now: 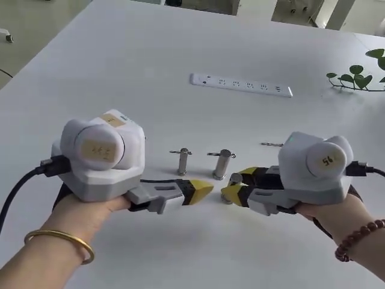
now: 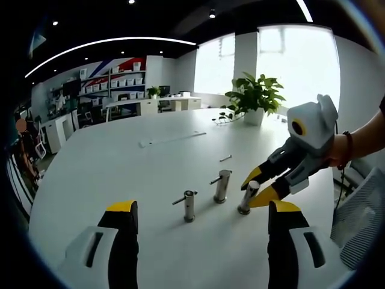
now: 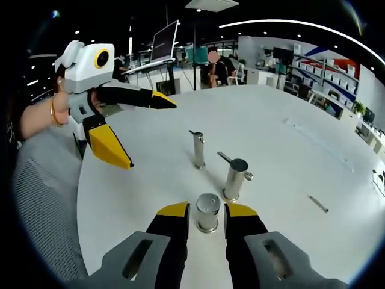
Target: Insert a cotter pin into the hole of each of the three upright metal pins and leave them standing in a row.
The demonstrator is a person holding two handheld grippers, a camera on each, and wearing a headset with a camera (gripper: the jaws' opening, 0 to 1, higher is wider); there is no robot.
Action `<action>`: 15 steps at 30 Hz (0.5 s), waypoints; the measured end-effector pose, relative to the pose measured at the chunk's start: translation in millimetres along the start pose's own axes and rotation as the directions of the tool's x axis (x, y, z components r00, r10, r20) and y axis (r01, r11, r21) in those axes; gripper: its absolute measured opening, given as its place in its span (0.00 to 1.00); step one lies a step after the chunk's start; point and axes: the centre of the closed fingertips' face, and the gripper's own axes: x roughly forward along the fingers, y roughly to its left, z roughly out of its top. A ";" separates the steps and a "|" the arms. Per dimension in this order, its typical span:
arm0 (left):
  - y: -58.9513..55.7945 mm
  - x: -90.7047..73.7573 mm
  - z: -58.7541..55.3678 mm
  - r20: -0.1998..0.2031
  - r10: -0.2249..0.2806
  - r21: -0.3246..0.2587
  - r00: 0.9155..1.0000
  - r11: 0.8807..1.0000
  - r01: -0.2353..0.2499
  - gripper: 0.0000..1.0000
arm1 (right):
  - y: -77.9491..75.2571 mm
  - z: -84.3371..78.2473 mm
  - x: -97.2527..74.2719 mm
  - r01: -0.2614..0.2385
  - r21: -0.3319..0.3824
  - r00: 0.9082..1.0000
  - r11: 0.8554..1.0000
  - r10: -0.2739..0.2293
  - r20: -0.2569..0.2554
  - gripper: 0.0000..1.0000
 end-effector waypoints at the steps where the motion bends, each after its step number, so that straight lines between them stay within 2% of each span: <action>1: -0.1 0.0 0.1 0.000 0.000 0.000 1.000 1.000 0.000 0.89 | 0.0 0.3 -0.8 -0.001 -0.002 1.000 1.000 0.001 0.000 0.19; 12: -0.3 -0.5 4.1 0.017 0.001 -0.002 1.000 1.000 -0.001 0.94 | -8.2 -0.4 -19.8 -0.012 -0.012 0.999 1.000 0.011 -0.031 0.21; 15: -3.9 0.3 4.6 0.012 -0.005 0.026 1.000 1.000 0.005 0.96 | -9.6 -0.7 -27.4 -0.023 0.005 0.999 1.000 0.023 -0.032 0.22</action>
